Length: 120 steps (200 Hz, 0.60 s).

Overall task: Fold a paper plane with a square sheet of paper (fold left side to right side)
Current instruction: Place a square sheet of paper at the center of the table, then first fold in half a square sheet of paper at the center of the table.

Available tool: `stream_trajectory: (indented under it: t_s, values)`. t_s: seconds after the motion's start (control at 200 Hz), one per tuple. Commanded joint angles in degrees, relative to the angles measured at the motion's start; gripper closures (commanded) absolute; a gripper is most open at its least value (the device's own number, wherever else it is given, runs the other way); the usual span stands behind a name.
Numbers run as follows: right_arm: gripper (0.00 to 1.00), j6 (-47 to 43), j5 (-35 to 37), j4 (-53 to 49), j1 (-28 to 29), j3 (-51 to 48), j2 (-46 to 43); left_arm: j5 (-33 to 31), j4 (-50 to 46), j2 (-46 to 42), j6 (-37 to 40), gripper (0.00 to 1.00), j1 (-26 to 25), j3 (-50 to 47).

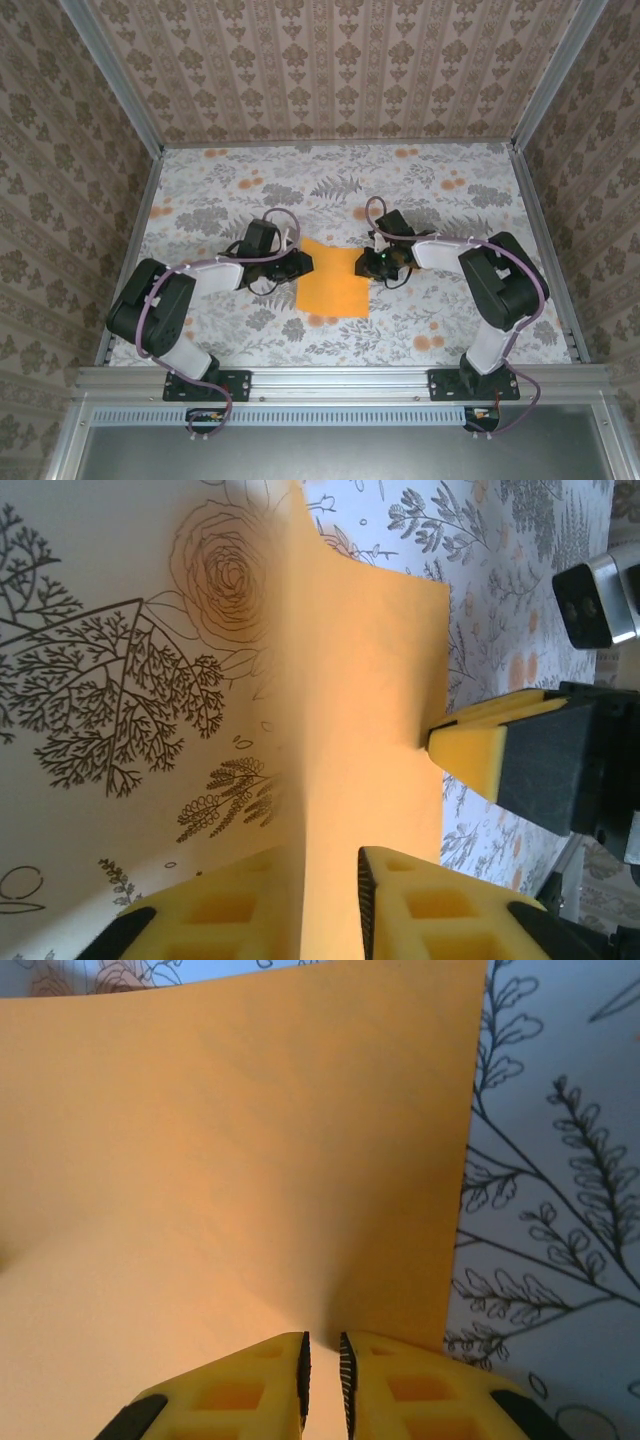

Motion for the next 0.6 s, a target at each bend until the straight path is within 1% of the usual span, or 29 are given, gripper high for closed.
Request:
stream_trajectory:
  t_s: [0.0, 0.035, 0.05, 0.13, 0.25, 0.37, 0.485, 0.595]
  values:
    - [0.8, 0.37, 3.38, -3.55, 0.5, 0.1, 2.76, 2.77, -1.22, -2.03, -0.33, 0.65, -0.73, 2.86]
    - [0.8, 0.32, 3.54, -3.59, 0.58, -0.03, 2.94, 2.91, -0.98, -2.13, -0.6, 0.6, -1.01, 3.52]
    - [0.8, 0.29, 3.63, -3.62, 0.59, -0.09, 2.95, 4.55, -0.88, -2.13, -0.77, 0.58, -1.1, 3.79]
    - [0.8, 0.25, 3.67, -3.16, 0.67, -0.57, 2.84, 6.13, 0.55, -1.61, -1.94, 0.51, -2.02, 5.24]
    - [0.8, 0.38, 3.18, -1.59, 0.67, -1.22, 2.1, 7.6, 3.83, 0.72, -4.18, 0.44, -3.58, 7.18]
    - [0.8, 0.53, 2.29, 0.29, 0.67, -1.85, 0.79, 7.84, 4.89, 4.03, -4.4, 0.41, -5.29, 9.36]
    - [0.79, 0.5, 1.51, 1.89, 0.35, -2.42, -1.59, 8.49, 7.22, 7.46, -5.47, 0.41, -6.37, 10.37]
    - [0.78, 0.3, 2.01, 1.88, -0.74, -3.05, -5.81, 8.28, 8.5, 9.38, -6.16, 0.41, -6.89, 10.73]
